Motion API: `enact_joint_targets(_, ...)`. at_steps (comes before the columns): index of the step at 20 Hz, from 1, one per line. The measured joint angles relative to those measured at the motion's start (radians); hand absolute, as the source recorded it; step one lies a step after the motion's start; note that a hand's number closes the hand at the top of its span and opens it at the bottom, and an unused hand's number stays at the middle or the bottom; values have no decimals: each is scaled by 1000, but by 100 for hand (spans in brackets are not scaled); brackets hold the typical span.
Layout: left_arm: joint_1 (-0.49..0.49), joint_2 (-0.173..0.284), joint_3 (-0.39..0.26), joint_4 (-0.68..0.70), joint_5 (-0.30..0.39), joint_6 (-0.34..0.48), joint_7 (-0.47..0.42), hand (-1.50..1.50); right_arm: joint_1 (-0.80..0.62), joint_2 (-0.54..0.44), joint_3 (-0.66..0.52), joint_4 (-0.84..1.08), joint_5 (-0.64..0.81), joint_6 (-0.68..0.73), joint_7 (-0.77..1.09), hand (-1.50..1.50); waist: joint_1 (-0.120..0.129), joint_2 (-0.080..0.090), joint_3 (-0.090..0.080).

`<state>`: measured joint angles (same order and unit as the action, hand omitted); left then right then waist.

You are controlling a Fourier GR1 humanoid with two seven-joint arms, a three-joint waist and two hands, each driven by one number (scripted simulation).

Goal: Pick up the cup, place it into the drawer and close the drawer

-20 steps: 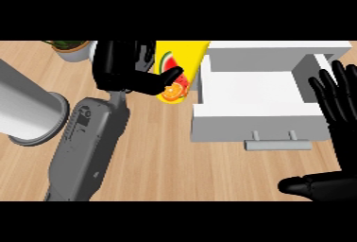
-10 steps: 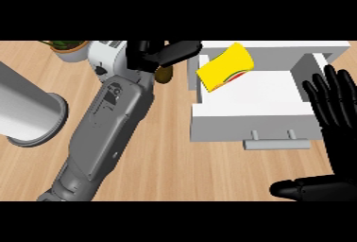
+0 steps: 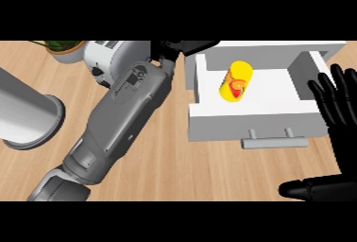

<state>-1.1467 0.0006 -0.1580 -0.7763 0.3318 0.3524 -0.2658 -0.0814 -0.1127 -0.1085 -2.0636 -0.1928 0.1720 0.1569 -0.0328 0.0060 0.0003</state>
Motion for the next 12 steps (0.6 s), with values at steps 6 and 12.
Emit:
enact_joint_targets(6,-80,0,-86,151,106,45,-42,150,-44,2,8,43,15,-6,-7,-150,-11,3,0)
enact_joint_targets(12,-122,-1,-186,266,179,58,-73,150,-53,8,21,49,20,-4,-12,-150,-29,7,1)
